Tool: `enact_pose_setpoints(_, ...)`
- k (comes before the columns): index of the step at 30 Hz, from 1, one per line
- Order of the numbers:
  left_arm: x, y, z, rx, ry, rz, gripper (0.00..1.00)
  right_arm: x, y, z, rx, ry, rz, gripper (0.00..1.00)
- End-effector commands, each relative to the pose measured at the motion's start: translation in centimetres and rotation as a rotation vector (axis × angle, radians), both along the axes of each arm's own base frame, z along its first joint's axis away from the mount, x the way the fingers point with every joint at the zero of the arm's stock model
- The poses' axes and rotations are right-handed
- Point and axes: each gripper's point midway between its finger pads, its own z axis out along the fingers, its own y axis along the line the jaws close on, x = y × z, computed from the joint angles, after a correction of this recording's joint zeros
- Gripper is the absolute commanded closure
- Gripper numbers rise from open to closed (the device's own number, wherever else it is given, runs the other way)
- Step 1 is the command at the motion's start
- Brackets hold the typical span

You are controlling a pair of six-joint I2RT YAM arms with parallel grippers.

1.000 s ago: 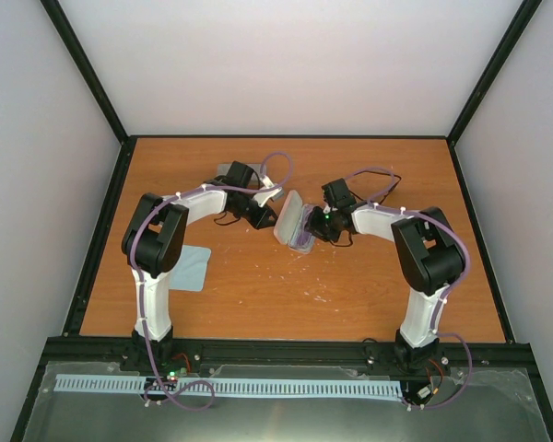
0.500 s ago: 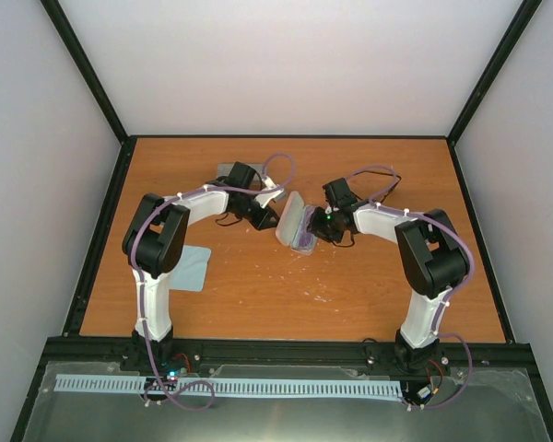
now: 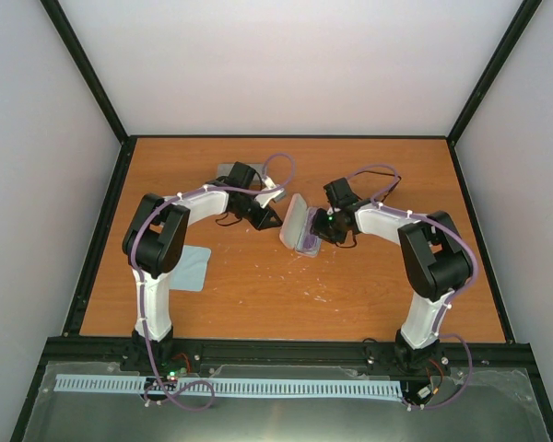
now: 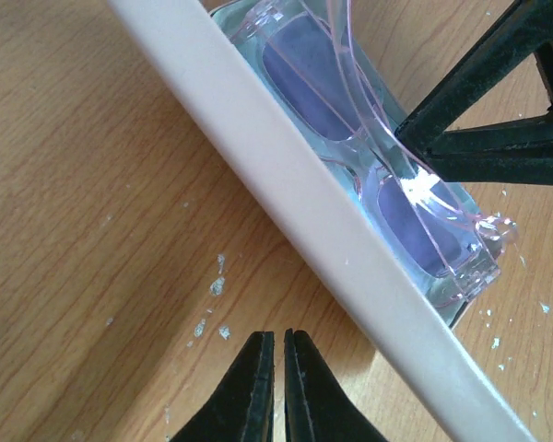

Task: Organize the sunglasses
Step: Place the sunglasses in the sunglasses case.

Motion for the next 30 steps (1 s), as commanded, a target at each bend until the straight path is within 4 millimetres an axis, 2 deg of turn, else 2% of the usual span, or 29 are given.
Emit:
enact_pose_setpoints(1, 0.5, -0.9, 2.9, -0.042, -0.064, -0.008, 0.92, 0.1, -0.6, 1.2, -0.031, -0.023, -0.009, 0.75)
enact_pose_setpoints(2, 0.6, -0.9, 2.9, -0.042, -0.064, -0.009, 0.92, 0.1, -0.5, 1.2, -0.032, -0.021, -0.008, 0.75)
enact_pose_setpoints(5, 0.5, -1.1, 3.0, -0.043, -0.068, -0.012, 0.92, 0.1, -0.6, 1.2, -0.042, -0.016, -0.007, 0.66)
enact_pose_setpoints(12, 0.3, -1.2, 2.9, -0.039, -0.066, -0.015, 0.92, 0.3, -1.2, 2.1, -0.075, -0.033, -0.011, 0.66)
enact_pose_setpoints(16, 0.3, -1.2, 2.9, -0.039, -0.067, -0.016, 0.92, 0.2, -1.5, 2.1, -0.097, -0.028, -0.008, 0.61)
enact_pose_setpoints(17, 0.3, -1.3, 2.9, -0.039, -0.068, -0.016, 0.92, 0.3, -1.5, 2.2, -0.099, -0.031, -0.010, 0.65)
enact_pose_setpoints(19, 0.2, -1.3, 2.8, -0.037, -0.067, -0.018, 0.92, 0.3, -1.7, 2.3, -0.107, -0.032, -0.012, 0.82)
enact_pose_setpoints(20, 0.3, -1.4, 2.9, -0.038, -0.069, -0.018, 0.92, 0.2, -1.8, 2.3, -0.114, -0.031, -0.014, 0.86)
enact_pose_setpoints(24, 0.2, -1.5, 2.8, -0.037, -0.067, -0.021, 0.92, -0.1, -2.1, 2.1, -0.124, -0.022, -0.013, 0.88)
enact_pose_setpoints(30, 0.0, -1.9, 2.7, -0.038, -0.066, -0.030, 0.92, -0.6, -1.2, 1.2, -0.077, 0.000, -0.001, 0.89)
